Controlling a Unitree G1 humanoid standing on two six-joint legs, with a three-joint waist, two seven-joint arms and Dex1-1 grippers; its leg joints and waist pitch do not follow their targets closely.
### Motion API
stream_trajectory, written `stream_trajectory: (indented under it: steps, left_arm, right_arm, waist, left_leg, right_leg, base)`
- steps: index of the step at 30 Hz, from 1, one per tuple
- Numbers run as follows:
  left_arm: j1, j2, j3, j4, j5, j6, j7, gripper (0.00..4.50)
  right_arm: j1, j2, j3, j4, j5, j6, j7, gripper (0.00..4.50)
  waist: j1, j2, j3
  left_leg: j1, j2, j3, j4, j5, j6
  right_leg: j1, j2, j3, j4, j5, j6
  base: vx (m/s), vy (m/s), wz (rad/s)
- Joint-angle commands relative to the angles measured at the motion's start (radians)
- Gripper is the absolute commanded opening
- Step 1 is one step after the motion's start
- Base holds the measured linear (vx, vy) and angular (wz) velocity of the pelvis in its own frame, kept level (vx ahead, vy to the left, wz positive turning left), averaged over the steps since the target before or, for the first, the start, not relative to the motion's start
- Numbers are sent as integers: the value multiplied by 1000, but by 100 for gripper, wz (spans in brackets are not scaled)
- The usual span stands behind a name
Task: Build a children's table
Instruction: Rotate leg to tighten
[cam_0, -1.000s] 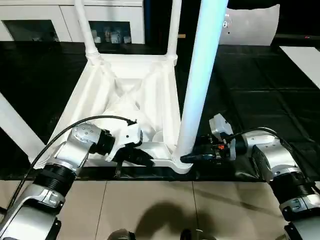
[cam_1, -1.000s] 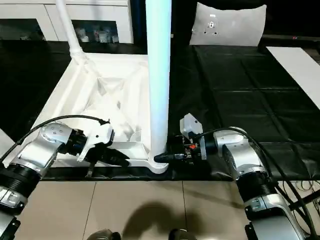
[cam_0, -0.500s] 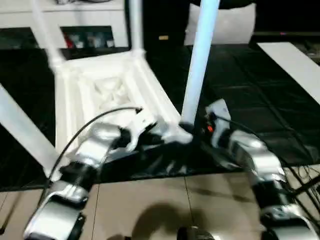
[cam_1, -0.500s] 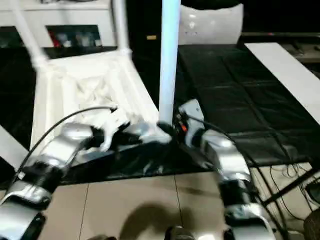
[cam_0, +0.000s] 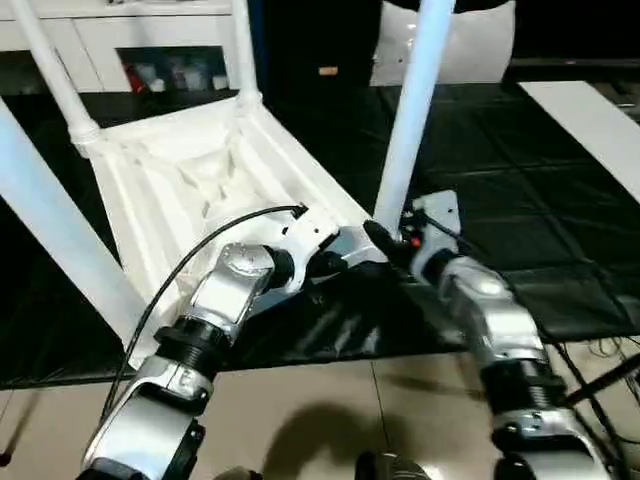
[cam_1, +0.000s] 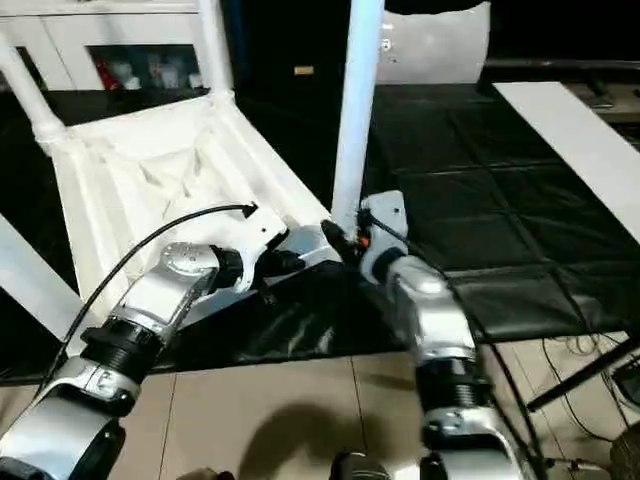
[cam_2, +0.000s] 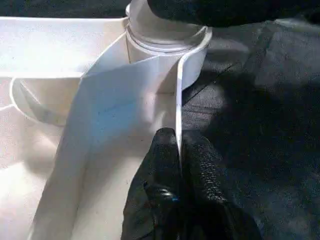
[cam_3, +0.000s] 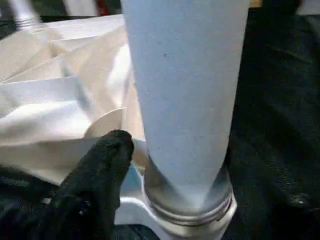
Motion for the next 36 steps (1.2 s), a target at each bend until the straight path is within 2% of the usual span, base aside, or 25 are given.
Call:
stream_trajectory:
  steps: [1,3,4,5,6,7,8,10,11,14,16,17,18,20,21,24,26,29,31,34,36]
  left_arm:
    - [-2,30,-5,-92,-30,-69,-78,0]
    - [7,52,-13,-95,-33,-83,-119,0]
    - [9,55,-15,-94,-33,-88,-127,0]
    - [12,68,-22,-92,-36,-98,-151,0]
    - [15,83,-30,-87,-35,-96,-173,0]
    - [16,101,-41,-77,-36,-116,-207,0]
    - [15,112,-49,-68,-36,-130,-228,0]
    - [20,140,-61,-61,-54,-171,-317,0]
    - [22,147,-64,-61,-60,-179,-342,0]
    - [24,180,-86,-54,-61,-218,-427,0]
    - [21,205,-101,-49,-63,-254,-484,0]
    - [18,214,-105,-50,-66,-253,-505,0]
    - [16,219,-107,-50,-69,-253,-517,0]
    - [10,232,-118,-46,-68,-270,-546,0]
    - [8,242,-130,-43,-69,-289,-576,0]
    - [9,248,-136,-48,-71,-291,-596,0]
    - [13,255,-140,-54,-71,-303,-624,0]
    - [13,258,-141,-52,-70,-311,-630,0]
    - [9,259,-141,-39,-69,-321,-632,0]
    - [6,256,-140,-25,-67,-329,-627,0]
    - [6,256,-139,-24,-67,-331,-623,0]
  right_arm:
    - [34,-65,110,-29,52,-18,228,343]
    - [35,-108,110,-37,58,-28,283,357]
    - [35,-115,110,-39,60,-28,293,357]
    - [35,-138,111,-38,60,-38,326,381]
    - [32,-164,115,-32,57,-56,364,381]
    - [26,-195,118,-22,56,-74,419,381]
    - [20,-215,119,-14,56,-87,456,381]
    - [1,-259,123,14,66,-142,544,381]
    - [-5,-270,125,23,72,-156,564,381]
    - [-20,-304,138,49,85,-214,657,381]
    - [-31,-324,148,64,100,-236,736,381]
    - [-40,-327,148,75,108,-237,761,381]
    - [-46,-328,147,85,112,-238,775,381]
    - [-60,-334,154,102,122,-229,821,381]
    - [-69,-340,167,119,123,-233,857,354]
    - [-75,-341,176,130,121,-233,876,343]
    - [-87,-343,196,154,116,-243,913,305]
    - [-92,-346,211,167,110,-252,939,303]
    - [-93,-346,223,174,108,-261,967,265]
    - [-93,-342,232,181,103,-276,982,249]
    - [-93,-337,232,184,106,-277,982,221]
  waist:
    - [13,6,-80]
    - [17,4,-83]
    - [18,4,-82]
    - [22,6,-82]
    - [23,6,-81]
    - [29,16,-80]
    - [29,11,-78]
    - [32,14,-80]
    - [32,11,-79]
    - [48,11,-82]
    - [60,14,-84]
    - [62,9,-87]
    - [70,13,-86]
    - [76,12,-84]
    - [80,6,-86]
    - [86,7,-84]
    - [89,5,-87]
    - [90,5,-88]
    - [90,5,-89]
    - [91,5,-93]
    - [92,5,-92]
  left_leg:
    - [6,38,-11,-64,-152,133]
    - [1,38,-9,-59,-117,156]
    - [2,38,-9,-60,-111,163]
    - [4,38,-8,-59,-108,167]
    - [5,39,-8,-60,-111,166]
    - [9,39,-8,-60,-134,156]
    - [9,39,-7,-61,-159,147]
    - [12,41,-8,-63,-181,133]
    - [11,41,-7,-63,-190,129]
    - [17,47,-5,-63,-189,118]
    - [17,49,-4,-62,-179,121]
    - [17,49,-2,-61,-176,122]
    - [20,50,-2,-61,-170,121]
    - [19,49,-1,-61,-181,116]
    - [19,49,-1,-60,-191,108]
    - [20,49,-1,-61,-202,89]
    - [21,48,-2,-60,-214,78]
    - [22,49,-1,-60,-210,74]
    - [18,49,-2,-60,-194,80]
    - [16,48,-2,-57,-177,87]
    - [17,48,-2,-57,-174,89]
  right_leg:
    - [67,-59,51,-54,-219,-221]
    - [70,-56,52,-41,-147,-238]
    - [67,-55,52,-42,-139,-242]
    - [66,-55,52,-41,-135,-250]
    - [65,-55,52,-42,-142,-251]
    - [64,-55,50,-43,-167,-250]
    - [66,-55,51,-47,-186,-248]
    - [64,-56,51,-49,-209,-245]
    - [65,-54,51,-49,-215,-246]
    - [61,-54,54,-45,-206,-251]
    - [62,-54,54,-39,-187,-259]
    - [63,-54,54,-38,-183,-261]
    - [59,-54,56,-35,-180,-265]
    - [58,-55,56,-36,-195,-264]
    - [59,-57,57,-35,-219,-259]
    - [58,-59,59,-40,-266,-243]
    - [58,-60,57,-42,-303,-231]
    - [56,-59,58,-43,-304,-226]
    - [58,-57,58,-39,-279,-231]
    - [60,-57,57,-36,-256,-235]
    - [60,-58,57,-36,-260,-236]
  base:
    - [0,0,0]
    - [0,0,0]
    - [0,0,0]
    - [0,0,0]
    - [0,0,0]
    - [0,0,0]
    - [0,0,0]
    - [0,0,0]
    - [0,0,0]
    - [0,0,0]
    - [0,0,0]
    - [0,0,0]
    - [0,0,0]
    - [0,0,0]
    - [0,0,0]
    - [0,0,0]
    - [0,0,0]
    - [0,0,0]
    - [0,0,0]
    - [0,0,0]
    - [0,0,0]
